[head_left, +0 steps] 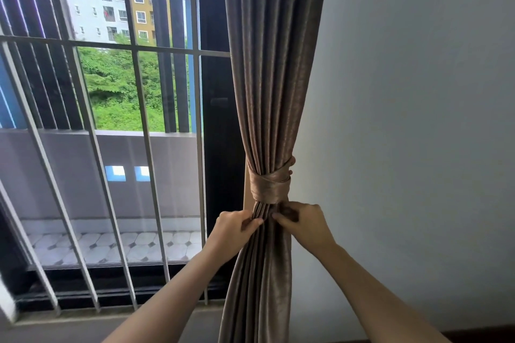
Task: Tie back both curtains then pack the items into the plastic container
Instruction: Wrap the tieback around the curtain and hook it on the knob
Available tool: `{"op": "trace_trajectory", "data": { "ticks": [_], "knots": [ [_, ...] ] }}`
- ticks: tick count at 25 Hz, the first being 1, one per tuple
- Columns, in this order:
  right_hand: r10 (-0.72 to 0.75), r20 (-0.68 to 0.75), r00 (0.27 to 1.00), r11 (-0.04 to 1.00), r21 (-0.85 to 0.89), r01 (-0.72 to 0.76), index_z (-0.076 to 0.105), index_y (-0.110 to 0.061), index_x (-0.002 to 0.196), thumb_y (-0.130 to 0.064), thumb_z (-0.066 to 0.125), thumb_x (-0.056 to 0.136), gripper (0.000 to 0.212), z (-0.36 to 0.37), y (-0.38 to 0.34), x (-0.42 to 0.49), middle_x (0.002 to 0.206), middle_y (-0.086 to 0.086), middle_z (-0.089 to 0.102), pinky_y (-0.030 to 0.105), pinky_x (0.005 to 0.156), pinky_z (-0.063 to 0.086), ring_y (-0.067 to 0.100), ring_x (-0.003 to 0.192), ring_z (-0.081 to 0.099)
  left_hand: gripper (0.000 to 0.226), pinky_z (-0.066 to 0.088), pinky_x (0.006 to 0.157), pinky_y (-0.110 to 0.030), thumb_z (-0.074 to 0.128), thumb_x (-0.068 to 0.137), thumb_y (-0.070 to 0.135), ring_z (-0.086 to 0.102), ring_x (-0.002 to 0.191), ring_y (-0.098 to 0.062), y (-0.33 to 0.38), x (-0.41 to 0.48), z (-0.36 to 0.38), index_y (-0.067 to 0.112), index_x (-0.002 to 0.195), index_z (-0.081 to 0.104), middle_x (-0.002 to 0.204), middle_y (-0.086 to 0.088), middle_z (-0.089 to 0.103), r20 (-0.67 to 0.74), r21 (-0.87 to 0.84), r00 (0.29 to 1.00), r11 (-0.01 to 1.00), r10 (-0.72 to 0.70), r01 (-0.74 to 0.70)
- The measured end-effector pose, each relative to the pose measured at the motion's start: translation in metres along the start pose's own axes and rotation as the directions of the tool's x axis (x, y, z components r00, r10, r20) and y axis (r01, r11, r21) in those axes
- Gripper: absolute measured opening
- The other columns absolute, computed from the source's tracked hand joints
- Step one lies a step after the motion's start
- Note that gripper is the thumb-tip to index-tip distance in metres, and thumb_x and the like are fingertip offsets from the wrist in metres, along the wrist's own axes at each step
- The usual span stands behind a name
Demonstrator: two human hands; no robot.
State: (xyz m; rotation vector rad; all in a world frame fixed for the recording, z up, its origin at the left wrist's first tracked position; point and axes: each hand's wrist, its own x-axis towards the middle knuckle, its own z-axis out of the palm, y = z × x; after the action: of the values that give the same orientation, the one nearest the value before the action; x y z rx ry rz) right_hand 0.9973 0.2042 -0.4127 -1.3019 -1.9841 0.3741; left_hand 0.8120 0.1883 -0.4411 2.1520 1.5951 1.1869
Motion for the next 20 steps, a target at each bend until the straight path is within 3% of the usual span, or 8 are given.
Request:
{"op": "trace_trajectory", "data": {
  "ticks": [3, 6, 8, 11, 14, 16, 18, 20],
  "knots": [
    [0.004, -0.004, 1.0, 0.999, 0.048, -0.004, 0.045, -0.028, 0.055, -0.01, 0.064, 0.08, 0.036, 0.003, -0.008, -0.003, 0.042, -0.011, 0.045, 0.017, 0.052, 0.031, 0.003, 0.047, 0.049, 0.037, 0.03, 0.046, -0.013, 0.06, 0.09, 0.024, 0.04, 0.043, -0.01, -0.002, -0.005, -0.002, 0.01, 0.058, 0.048, 0.046, 0.008, 0.04, -0.001, -0.021, 0.994, 0.993, 0.113, -0.113],
    [0.027, 0.107, 0.994, 0.971, 0.235, -0.052, 0.062, -0.027, 0.063, 0.001, 0.06, 0.078, 0.032, -0.01, 0.002, -0.015, 0.047, -0.012, 0.055, 0.01, 0.053, 0.034, -0.002, 0.045, 0.045, 0.036, 0.03, 0.045, -0.015, 0.057, 0.089, 0.025, 0.041, 0.042, -0.013, -0.007, -0.015, -0.002, 0.004, 0.06, 0.055, 0.046, -0.003, 0.047, -0.04, -0.046, 0.977, 0.977, 0.208, -0.209],
    [0.094, 0.033, 0.995, 0.968, 0.232, -0.099, 0.072, -0.015, 0.08, -0.001, 0.062, 0.078, 0.017, -0.015, 0.016, -0.015, 0.059, 0.001, 0.064, 0.019, 0.059, 0.042, 0.005, 0.055, 0.053, 0.034, 0.031, 0.044, -0.017, 0.056, 0.088, 0.026, 0.041, 0.041, -0.011, -0.008, -0.012, 0.007, 0.005, 0.061, 0.058, 0.047, 0.0, 0.049, -0.097, -0.004, 0.974, 0.978, 0.207, -0.208],
    [0.065, -0.118, 0.991, 0.997, -0.04, -0.07, 0.069, -0.003, 0.083, -0.008, 0.062, 0.079, 0.009, -0.012, 0.021, -0.003, 0.06, 0.007, 0.062, 0.029, 0.058, 0.041, 0.019, 0.056, 0.054, 0.027, 0.032, 0.051, -0.022, 0.058, 0.089, 0.016, 0.047, 0.047, -0.014, 0.002, 0.007, 0.015, 0.003, 0.066, 0.06, 0.054, -0.005, 0.057, -0.155, 0.127, 0.979, 0.986, 0.13, -0.11],
    [0.014, 0.01, 1.0, 0.999, -0.042, -0.013, 0.062, -0.005, 0.07, -0.013, 0.063, 0.08, 0.013, -0.008, 0.012, -0.002, 0.05, -0.003, 0.051, 0.027, 0.054, 0.035, 0.009, 0.046, 0.045, 0.029, 0.033, 0.054, -0.026, 0.054, 0.091, 0.02, 0.048, 0.05, -0.02, -0.002, 0.007, 0.015, 0.001, 0.069, 0.06, 0.056, -0.008, 0.056, -0.082, 0.132, 0.993, 0.988, 0.09, -0.078],
    [-0.033, 0.038, 0.999, 0.999, -0.033, 0.034, 0.068, -0.012, 0.071, -0.024, 0.068, 0.081, 0.015, -0.015, 0.015, -0.005, 0.054, -0.009, 0.058, 0.021, 0.054, 0.04, 0.003, 0.049, 0.052, 0.036, 0.039, 0.05, -0.027, 0.052, 0.089, 0.031, 0.051, 0.048, -0.018, -0.002, 0.001, 0.004, 0.003, 0.068, 0.061, 0.055, -0.005, 0.056, -0.084, 0.101, 0.986, 0.985, 0.146, -0.137],
    [-0.16, -0.152, 0.975, 0.987, -0.04, 0.155, 0.072, -0.013, 0.082, -0.027, 0.07, 0.082, 0.014, -0.025, 0.015, -0.006, 0.071, -0.005, 0.069, 0.022, 0.062, 0.051, 0.002, 0.06, 0.061, 0.031, 0.045, 0.051, -0.016, 0.055, 0.089, 0.03, 0.054, 0.051, -0.003, 0.005, 0.001, -0.014, 0.004, 0.079, 0.067, 0.063, 0.003, 0.06, -0.201, 0.025, 0.949, 0.97, 0.241, -0.242],
    [-0.286, -0.42, 0.861, 0.957, -0.076, 0.28, 0.071, -0.011, 0.092, -0.015, 0.065, 0.086, 0.009, -0.041, 0.006, 0.006, 0.086, 0.001, 0.068, 0.025, 0.069, 0.054, 0.006, 0.072, 0.062, 0.02, 0.044, 0.06, -0.006, 0.058, 0.09, 0.017, 0.054, 0.061, 0.007, 0.015, 0.016, -0.037, 0.003, 0.101, 0.067, 0.083, 0.004, 0.062, -0.365, 0.013, 0.875, 0.941, 0.318, -0.337]
  ]
}}
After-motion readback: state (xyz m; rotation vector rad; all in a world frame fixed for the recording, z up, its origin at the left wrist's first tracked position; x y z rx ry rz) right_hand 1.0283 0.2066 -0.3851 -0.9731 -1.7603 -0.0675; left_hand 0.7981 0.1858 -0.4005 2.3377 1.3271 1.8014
